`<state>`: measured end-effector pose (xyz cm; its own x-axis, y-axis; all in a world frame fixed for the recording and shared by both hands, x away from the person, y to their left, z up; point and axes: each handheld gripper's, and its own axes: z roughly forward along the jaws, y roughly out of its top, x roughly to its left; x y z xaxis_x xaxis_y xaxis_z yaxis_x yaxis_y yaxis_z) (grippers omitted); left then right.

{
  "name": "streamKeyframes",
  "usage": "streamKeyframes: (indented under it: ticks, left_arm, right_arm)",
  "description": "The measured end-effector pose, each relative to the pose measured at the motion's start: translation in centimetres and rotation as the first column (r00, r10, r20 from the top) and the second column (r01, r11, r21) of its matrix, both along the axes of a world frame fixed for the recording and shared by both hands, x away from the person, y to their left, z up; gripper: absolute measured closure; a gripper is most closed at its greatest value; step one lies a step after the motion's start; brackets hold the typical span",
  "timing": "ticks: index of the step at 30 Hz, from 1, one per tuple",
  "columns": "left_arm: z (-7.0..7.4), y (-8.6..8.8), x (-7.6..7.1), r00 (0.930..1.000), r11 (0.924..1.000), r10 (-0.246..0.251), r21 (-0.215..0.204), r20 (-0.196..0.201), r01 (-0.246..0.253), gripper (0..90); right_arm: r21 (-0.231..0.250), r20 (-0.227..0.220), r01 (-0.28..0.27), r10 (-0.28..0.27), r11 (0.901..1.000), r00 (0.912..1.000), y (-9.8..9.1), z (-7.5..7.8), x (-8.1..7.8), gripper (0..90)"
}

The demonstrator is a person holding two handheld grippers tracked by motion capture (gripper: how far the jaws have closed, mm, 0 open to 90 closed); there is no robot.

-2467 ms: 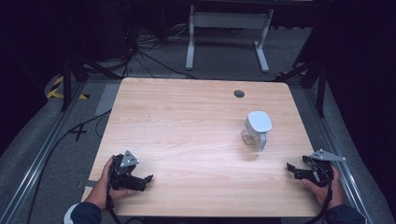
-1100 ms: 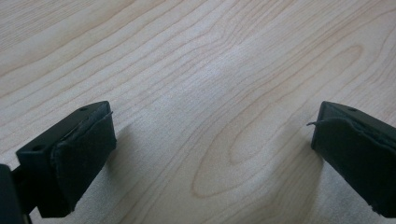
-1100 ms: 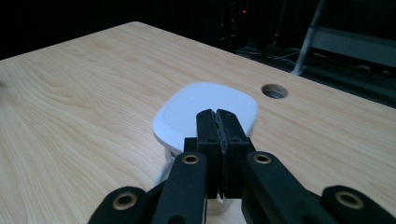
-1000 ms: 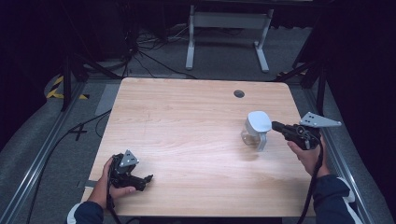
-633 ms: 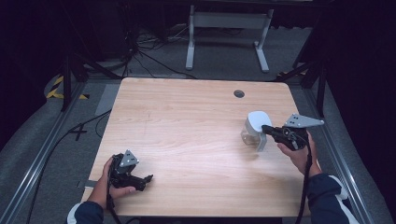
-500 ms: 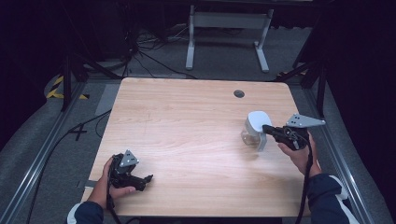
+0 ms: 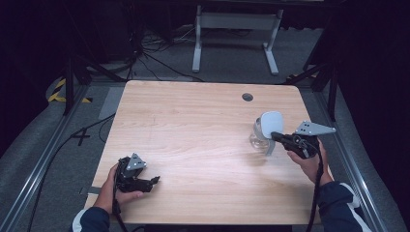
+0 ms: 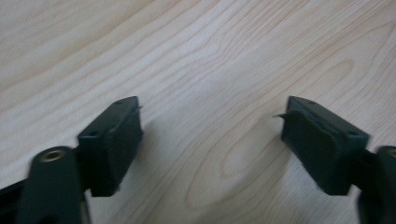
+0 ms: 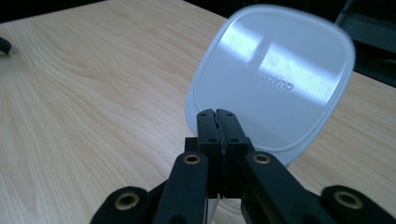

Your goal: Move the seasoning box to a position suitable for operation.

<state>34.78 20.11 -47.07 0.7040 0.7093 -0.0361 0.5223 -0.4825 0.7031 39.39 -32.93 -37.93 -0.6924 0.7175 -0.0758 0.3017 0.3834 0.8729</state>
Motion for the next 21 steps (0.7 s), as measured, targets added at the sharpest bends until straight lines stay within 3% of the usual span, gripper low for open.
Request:
streamKeyframes:
  ticks: [2,5,8,11,13,15,16,18,21]
  left_arm:
    - [0.9,-1.0,0.8,0.999,0.9997,-0.011,-0.021,0.043,0.012,22.8]
    - [2.4,-2.6,2.1,0.9977,0.9959,-0.017,-0.088,0.065,0.023,30.3]
    - [4.4,-5.8,4.5,0.9932,0.9893,-0.055,-0.129,0.102,0.068,37.8]
    - [5.9,-9.2,6.5,0.9861,0.9832,-0.085,-0.149,0.143,0.106,38.2]
    - [6.6,-11.7,7.6,0.9787,0.9798,-0.115,-0.143,0.17,0.14,38.6]
    - [7.0,-13.9,8.5,0.975,0.979,-0.148,-0.115,0.166,0.168,41.0]
    - [7.0,-13.9,8.5,0.975,0.979,-0.148,-0.115,0.166,0.168,41.7]
    - [6.9,-16.7,9.5,0.9686,0.9744,-0.188,-0.093,0.163,0.204,43.7]
    - [6.8,-19.2,10.4,0.964,0.9709,-0.208,-0.085,0.166,0.224,47.3]
  right_arm:
    - [-0.011,-0.004,-0.001,0.001,0.9999,1.0,0.2,-0.3,0.0,89.5]
    - [-0.022,0.002,-0.001,0.001,0.9998,1.0,0.4,-0.2,0.0,89.5]
    - [-0.016,-0.005,0.001,-0.001,0.9999,1.0,0.3,-0.4,0.1,89.6]
    - [-0.007,0.004,-0.002,0.002,1.0,1.0,0.2,-0.5,0.1,89.5]
    - [0.005,0.033,-0.003,0.003,1.0,0.9994,0.0,0.0,-0.2,89.5]
    - [0.021,0.058,0.005,-0.007,0.9998,0.9983,-0.1,0.4,-0.1,89.5]
    - [0.021,0.058,0.005,-0.007,0.9998,0.9983,-0.1,0.4,-0.1,89.5]
    - [0.029,0.063,0.009,-0.011,0.9995,0.998,-0.1,0.6,0.2,89.5]
    - [0.028,0.069,0.021,-0.023,0.9994,0.9974,0.0,0.5,0.6,89.5]
